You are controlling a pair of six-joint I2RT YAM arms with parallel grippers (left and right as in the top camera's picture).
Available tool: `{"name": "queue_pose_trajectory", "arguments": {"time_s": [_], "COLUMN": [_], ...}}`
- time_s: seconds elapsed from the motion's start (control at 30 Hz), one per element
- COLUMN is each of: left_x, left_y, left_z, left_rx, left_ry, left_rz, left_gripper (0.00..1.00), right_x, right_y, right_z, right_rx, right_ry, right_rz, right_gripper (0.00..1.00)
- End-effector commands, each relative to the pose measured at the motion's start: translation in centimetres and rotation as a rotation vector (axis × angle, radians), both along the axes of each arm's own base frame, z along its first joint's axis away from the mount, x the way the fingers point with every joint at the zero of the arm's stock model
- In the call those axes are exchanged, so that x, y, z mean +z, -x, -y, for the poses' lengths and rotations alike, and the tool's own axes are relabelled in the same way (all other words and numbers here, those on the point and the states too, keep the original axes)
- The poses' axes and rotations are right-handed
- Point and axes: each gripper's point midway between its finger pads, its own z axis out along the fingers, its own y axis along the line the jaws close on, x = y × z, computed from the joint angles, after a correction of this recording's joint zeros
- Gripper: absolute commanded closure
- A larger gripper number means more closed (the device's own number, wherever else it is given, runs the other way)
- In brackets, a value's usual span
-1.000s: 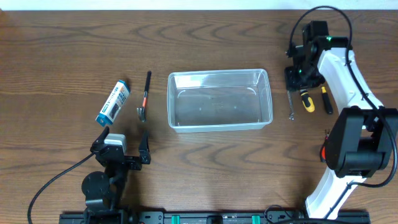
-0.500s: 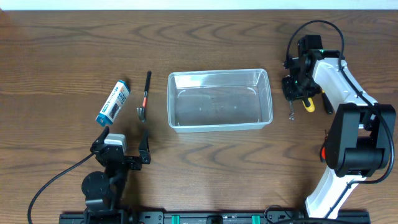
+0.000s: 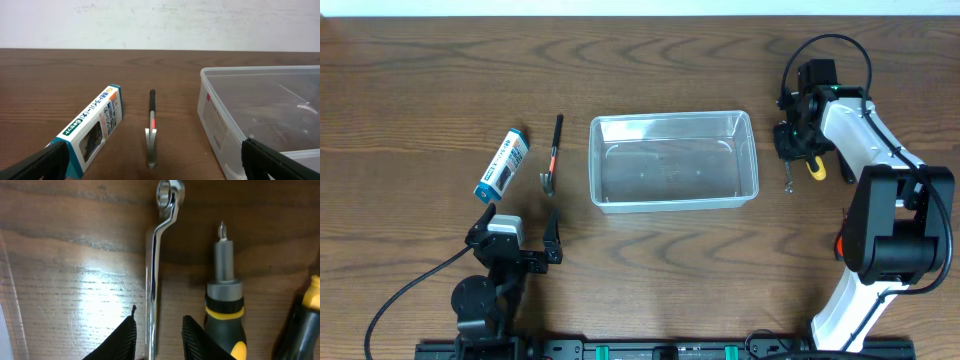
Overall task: Pack container
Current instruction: 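Move the right gripper over the silver wrench and lower onto it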
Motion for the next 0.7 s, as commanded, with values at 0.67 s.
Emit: {"name": "queue_pose_trajectory", "arguments": {"time_s": [0.67], "left_x": [-0.6], "left_y": [0.0], "left_z": [0.1], "left_rx": [-0.013], "left_ry": [-0.013], "left_rz": [-0.010], "left_gripper": [0.02], "right_x": [-0.4], "right_y": [-1.3], "right_z": [-0.9], "right_rx": [-0.011], "right_ry": [0.006], "right_rz": [0.055], "right_gripper": [0.67]}}
